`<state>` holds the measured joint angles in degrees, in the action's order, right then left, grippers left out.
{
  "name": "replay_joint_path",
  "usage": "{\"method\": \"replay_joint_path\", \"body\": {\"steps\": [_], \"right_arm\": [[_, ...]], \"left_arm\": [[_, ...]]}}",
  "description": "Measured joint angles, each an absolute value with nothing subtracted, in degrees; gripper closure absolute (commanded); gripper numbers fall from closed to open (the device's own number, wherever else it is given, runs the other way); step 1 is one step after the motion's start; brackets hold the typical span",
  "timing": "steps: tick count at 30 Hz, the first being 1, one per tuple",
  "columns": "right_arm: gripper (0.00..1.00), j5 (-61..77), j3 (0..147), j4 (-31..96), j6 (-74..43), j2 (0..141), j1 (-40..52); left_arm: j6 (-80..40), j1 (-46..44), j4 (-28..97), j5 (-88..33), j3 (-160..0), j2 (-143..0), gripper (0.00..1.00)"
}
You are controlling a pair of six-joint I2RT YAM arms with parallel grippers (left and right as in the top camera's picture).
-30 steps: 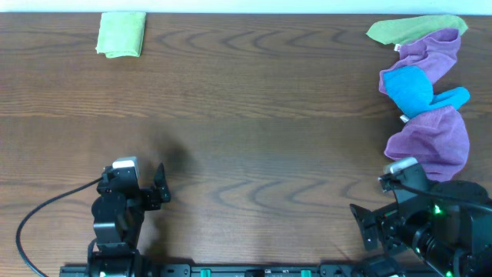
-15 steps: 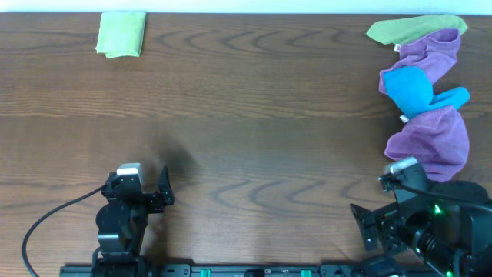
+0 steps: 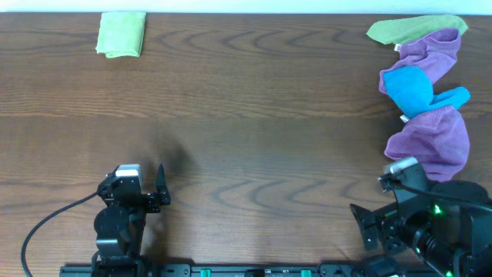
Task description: Fold the cloth
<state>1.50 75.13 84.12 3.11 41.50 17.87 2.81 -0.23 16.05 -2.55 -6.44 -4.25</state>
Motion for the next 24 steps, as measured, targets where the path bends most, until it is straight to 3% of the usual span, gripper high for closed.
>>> {"method": "replay_joint_path", "body": {"steps": [24], "right_arm": [[0.01,1.50,75.13,84.12,3.11,41.50,17.87]], "left_arm": [[6.50,-0.23,16.03,-2.63,-6.44,-0.69,0.05]]}}
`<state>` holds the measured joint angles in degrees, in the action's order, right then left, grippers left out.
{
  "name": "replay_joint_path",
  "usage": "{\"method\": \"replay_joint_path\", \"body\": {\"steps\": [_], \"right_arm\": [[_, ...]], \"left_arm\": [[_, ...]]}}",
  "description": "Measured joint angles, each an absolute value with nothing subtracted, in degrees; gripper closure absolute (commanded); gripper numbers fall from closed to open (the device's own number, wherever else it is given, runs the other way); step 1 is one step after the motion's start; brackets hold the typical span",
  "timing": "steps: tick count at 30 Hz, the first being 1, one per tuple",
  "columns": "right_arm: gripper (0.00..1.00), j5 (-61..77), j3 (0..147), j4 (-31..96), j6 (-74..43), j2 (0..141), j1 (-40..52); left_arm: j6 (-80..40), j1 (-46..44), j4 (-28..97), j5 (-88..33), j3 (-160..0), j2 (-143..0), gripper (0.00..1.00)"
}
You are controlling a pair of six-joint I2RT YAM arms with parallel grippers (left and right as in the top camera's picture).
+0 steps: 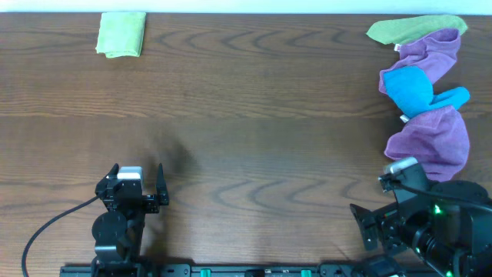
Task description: Fold the cloth
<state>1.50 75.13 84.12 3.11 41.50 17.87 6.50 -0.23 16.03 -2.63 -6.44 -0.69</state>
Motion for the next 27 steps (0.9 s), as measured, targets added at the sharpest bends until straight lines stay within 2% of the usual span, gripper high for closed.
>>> {"method": "replay_joint_path", "body": {"steps": [13,21,27], "right_arm": [[0.01,-0.05,74.26,80.34,4.14,41.25,17.74],[0.01,1.52,55.79,59.09,4.84,28.25,7.27],[0.01,3.38,41.63,50.04,4.84,16.73,0.05]], "left_arm": [[6.50,-0.23,16.05,-2.66,-6.44,-0.69,0.05],[6.50,-0.23,16.03,-2.66,-6.44,-0.64,0.05],[6.50,-0.23,16.03,-2.63,-6.44,-0.62,0.05]]}}
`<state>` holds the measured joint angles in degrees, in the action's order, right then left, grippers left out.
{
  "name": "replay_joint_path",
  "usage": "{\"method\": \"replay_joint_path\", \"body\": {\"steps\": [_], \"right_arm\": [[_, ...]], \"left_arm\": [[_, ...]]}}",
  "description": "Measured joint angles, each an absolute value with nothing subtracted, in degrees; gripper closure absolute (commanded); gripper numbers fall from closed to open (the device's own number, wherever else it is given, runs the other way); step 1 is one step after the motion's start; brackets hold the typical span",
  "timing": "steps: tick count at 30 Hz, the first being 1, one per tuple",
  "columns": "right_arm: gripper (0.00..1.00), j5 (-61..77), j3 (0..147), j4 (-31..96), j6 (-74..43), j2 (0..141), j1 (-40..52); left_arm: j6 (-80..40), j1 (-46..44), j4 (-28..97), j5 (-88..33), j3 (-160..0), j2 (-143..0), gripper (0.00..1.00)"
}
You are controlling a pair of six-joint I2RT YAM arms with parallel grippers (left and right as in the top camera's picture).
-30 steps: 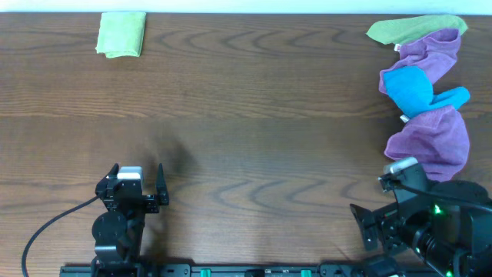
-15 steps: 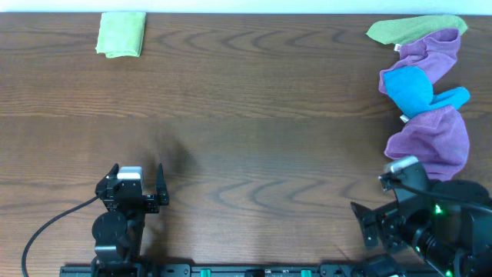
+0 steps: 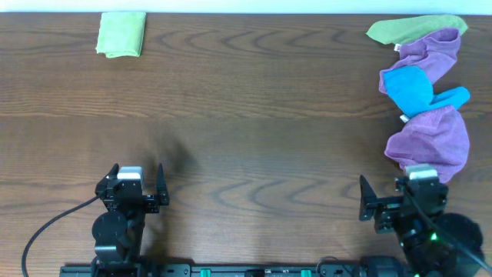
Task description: Fold the cloth
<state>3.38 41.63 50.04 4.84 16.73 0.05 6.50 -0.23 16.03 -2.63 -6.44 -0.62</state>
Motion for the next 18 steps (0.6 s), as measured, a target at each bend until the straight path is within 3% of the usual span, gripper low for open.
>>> {"method": "replay_joint_path", "body": {"steps": [10,18], "right_arm": [[0.01,4.10,24.93,47.29,4.86,1.54,-1.43],[0.01,4.12,19.81,47.22,4.86,0.82,-1.43]], "left_arm": [[6.50,-0.23,16.03,-2.63,-6.44,-0.62,0.05],[6.50,-0.23,16.03,-2.63,-6.44,-0.62,0.05]]}}
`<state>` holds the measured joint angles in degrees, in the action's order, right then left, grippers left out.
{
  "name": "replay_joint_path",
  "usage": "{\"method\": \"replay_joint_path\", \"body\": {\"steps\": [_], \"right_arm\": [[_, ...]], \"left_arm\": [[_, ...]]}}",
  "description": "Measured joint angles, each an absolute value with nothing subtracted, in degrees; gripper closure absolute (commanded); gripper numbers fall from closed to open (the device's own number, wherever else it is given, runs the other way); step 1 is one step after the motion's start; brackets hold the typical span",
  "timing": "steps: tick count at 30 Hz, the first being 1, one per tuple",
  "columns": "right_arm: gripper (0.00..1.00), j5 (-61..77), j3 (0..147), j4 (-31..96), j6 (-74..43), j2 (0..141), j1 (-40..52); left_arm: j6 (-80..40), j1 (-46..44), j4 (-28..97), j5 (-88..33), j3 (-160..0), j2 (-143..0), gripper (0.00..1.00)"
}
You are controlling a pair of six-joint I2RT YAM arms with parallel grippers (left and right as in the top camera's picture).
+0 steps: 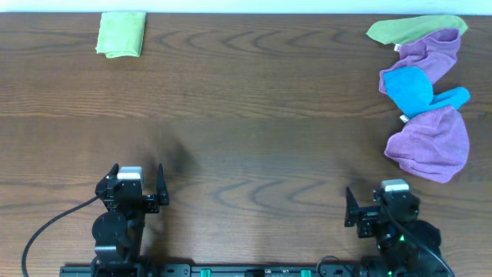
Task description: Fold the cloth
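Note:
A heap of crumpled cloths lies at the table's right edge: a green cloth (415, 29) at the back, a purple cloth (434, 48), a blue cloth (415, 88) and a second purple cloth (430, 142) nearest the front. A folded light-green cloth (121, 34) rests at the back left. My left gripper (139, 181) stands open near the front left, holding nothing. At the front right my right gripper (382, 208) looks open and empty, a little left of and in front of the near purple cloth, apart from it.
The brown wooden table (254, 115) spans the whole view. A black cable (46, 227) curves from the left arm toward the front-left edge. The arms' base rail (246, 271) runs along the front edge.
My right arm has shifted left and toward the front edge, so it no longer overlaps the near purple cloth. The left arm and all cloths are unchanged.
At first my right arm sat skewed in the front right corner under the near purple cloth, and my left gripper sat slightly turned. The left gripper then squared up. The right arm later stood straight beside the purple cloth, and now stands further left, clear of it.

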<state>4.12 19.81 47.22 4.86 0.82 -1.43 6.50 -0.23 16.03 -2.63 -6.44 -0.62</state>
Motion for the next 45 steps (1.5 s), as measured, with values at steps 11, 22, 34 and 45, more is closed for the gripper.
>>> {"method": "replay_joint_path", "body": {"steps": [11,22,34,45], "right_arm": [[0.01,4.12,12.40,47.07,4.84,0.82,-1.13],[0.01,4.12,11.07,46.78,4.84,0.82,-1.04],[0.01,4.12,11.07,46.78,4.84,0.82,-1.04],[0.01,4.12,11.07,46.78,4.84,0.82,-1.04]], "left_arm": [[6.50,-0.23,16.03,-2.63,-6.44,-0.62,0.05],[6.50,-0.23,16.03,-2.63,-6.44,-0.62,0.05],[6.50,-0.23,16.03,-2.63,-6.44,-0.62,0.05],[6.50,-0.23,16.03,-2.63,-6.44,-0.62,0.05]]}}
